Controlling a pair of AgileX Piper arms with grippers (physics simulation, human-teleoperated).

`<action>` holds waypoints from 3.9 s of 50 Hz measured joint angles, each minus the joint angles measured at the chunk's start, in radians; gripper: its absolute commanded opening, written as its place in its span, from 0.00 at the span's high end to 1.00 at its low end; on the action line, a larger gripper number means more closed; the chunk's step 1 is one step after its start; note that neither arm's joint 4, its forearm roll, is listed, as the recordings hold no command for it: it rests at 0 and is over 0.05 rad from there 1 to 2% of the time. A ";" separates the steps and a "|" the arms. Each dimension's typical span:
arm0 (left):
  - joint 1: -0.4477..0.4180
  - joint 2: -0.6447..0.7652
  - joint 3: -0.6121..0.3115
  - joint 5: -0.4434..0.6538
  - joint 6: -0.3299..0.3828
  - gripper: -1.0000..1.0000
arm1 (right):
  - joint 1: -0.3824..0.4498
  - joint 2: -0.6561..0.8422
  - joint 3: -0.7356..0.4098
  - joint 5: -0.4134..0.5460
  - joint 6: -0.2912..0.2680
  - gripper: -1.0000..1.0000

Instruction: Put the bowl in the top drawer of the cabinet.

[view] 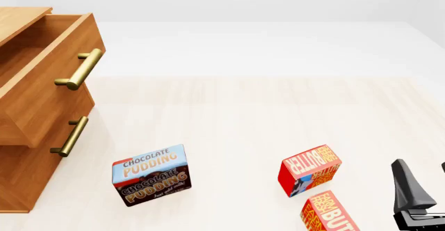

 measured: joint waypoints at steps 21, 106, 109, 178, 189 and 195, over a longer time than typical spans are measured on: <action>-0.001 -0.029 0.022 -0.034 -0.034 1.00 | 0.001 0.000 0.000 -0.012 -0.002 0.00; 0.198 0.235 -0.161 0.181 -0.205 1.00 | 0.006 0.000 0.000 -0.016 -0.003 0.00; 0.210 0.254 -0.193 0.211 -0.210 1.00 | 0.006 0.000 0.000 -0.016 -0.003 0.00; 0.327 0.532 -0.590 0.740 -0.072 1.00 | 0.008 0.000 0.000 -0.020 0.002 0.00; 0.361 0.576 -0.628 0.767 -0.038 1.00 | 0.008 0.000 0.000 -0.021 0.002 0.00; 0.383 0.607 -0.659 0.784 -0.019 1.00 | 0.008 0.000 0.000 -0.021 0.002 0.00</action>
